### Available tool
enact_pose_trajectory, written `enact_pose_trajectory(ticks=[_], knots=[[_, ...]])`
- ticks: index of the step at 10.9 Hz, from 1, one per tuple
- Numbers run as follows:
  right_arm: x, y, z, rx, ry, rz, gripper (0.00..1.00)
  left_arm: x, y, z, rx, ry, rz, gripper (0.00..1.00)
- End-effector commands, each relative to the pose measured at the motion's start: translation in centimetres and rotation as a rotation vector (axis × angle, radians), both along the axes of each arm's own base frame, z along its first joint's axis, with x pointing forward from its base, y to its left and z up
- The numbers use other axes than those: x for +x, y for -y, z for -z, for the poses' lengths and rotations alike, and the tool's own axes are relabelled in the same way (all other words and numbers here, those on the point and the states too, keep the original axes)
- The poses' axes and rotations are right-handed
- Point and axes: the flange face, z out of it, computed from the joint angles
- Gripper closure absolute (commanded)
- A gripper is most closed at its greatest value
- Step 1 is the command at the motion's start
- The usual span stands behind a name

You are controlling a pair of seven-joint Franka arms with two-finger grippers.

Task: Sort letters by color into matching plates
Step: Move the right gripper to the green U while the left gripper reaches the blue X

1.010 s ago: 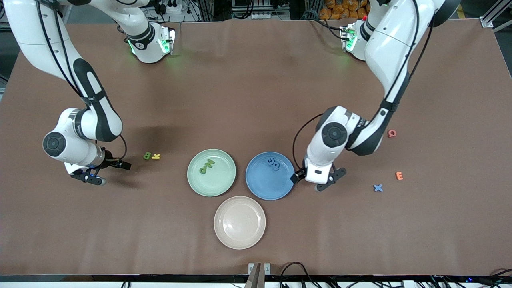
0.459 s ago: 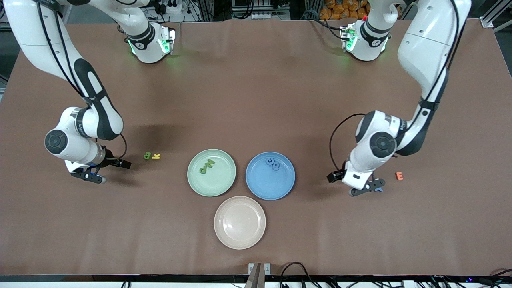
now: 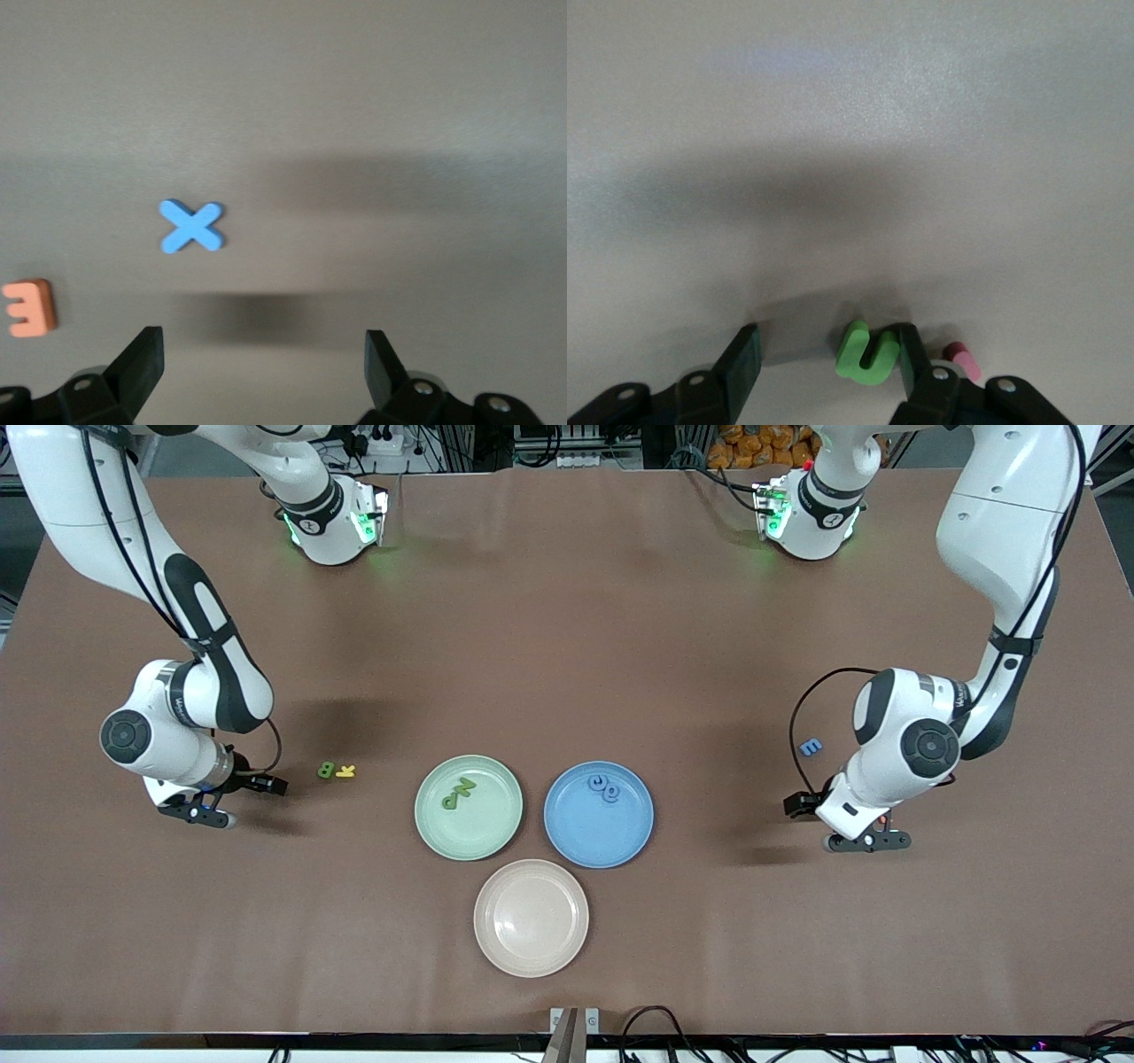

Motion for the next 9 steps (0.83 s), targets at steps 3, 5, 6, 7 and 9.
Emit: enact_pose_trajectory(ticks=[3, 5, 6, 7, 9], knots=[[-0.7, 0.1, -0.7, -0.002, 0.009, -0.021, 0.39, 1.9, -5.2, 1.7, 0.010, -0.002, 0.150, 0.00], [-0.7, 0.1, -0.7, -0.002, 0.009, -0.021, 0.47, 3.2, -5.9, 2.2, 0.011, 0.009, 0.174, 0.00], [-0.7, 0.1, -0.7, -0.001, 0.007, -0.021, 0.52, 3.2, -6.1, 2.4, 0.009, 0.008, 0.171, 0.00], [-0.7, 0.1, -0.7, -0.001, 0.007, -0.021, 0.56, 3.6, -6.2, 2.5, 0.006, 0.012, 0.166, 0.00], [-0.7, 0.2, -0.6, -0.001, 0.006, -0.019, 0.64, 3.7, -6.1, 2.9, 0.003, 0.009, 0.167, 0.00]])
